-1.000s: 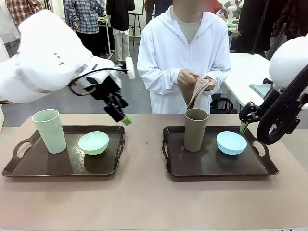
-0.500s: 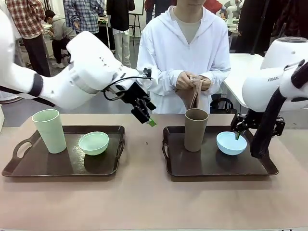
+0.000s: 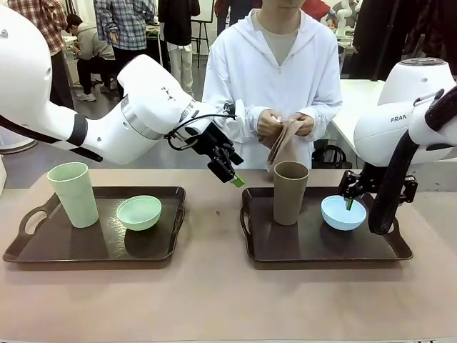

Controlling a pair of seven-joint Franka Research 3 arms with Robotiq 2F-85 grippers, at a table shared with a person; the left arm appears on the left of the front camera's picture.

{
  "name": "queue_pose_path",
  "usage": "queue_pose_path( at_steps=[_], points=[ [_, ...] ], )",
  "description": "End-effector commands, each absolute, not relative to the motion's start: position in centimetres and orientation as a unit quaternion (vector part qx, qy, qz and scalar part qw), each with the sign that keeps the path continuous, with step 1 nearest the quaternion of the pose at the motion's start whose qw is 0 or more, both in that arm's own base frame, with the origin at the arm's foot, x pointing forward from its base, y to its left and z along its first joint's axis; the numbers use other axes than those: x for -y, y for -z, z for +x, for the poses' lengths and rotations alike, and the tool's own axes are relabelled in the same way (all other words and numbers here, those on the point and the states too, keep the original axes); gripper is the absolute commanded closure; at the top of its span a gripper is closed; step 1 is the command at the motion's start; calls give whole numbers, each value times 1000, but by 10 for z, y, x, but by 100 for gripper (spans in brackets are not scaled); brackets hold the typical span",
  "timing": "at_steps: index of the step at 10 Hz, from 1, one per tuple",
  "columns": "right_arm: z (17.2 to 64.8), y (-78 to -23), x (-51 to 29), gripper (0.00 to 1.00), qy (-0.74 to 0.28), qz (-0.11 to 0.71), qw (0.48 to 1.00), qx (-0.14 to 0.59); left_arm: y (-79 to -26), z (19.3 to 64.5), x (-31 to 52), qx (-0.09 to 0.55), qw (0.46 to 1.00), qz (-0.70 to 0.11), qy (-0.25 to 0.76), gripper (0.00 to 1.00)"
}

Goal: Set up a tray with a mat and arrange the tableware.
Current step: Pick up the Picnic Bowl and Reusable plastic cup from the Handle tray in front of the human's position and hold them in the air.

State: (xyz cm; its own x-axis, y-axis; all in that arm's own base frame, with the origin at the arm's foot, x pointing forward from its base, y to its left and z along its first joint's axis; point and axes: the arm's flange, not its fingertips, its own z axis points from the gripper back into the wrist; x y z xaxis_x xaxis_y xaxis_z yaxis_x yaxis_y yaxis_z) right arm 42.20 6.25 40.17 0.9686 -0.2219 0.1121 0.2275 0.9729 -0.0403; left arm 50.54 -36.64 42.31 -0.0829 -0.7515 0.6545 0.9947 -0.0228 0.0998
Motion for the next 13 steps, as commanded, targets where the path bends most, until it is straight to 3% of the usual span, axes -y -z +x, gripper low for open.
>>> queue_pose_path(
  at_steps=[1, 3, 5, 13],
  points=[
    [422, -402, -64, 0, 112, -27, 992, 53, -421, 505, 368, 277, 641, -219, 681, 0],
    [438, -394, -58, 0, 117, -13, 992, 55, -416, 512, 362, 317, 598, -267, 686, 0],
    [444, -385, -54, 0, 114, -2, 992, 47, -380, 535, 371, 312, 581, -306, 686, 0],
    [456, -368, -47, 0, 117, 13, 993, 33, -311, 543, 419, 337, 562, -332, 678, 0]
  ],
)
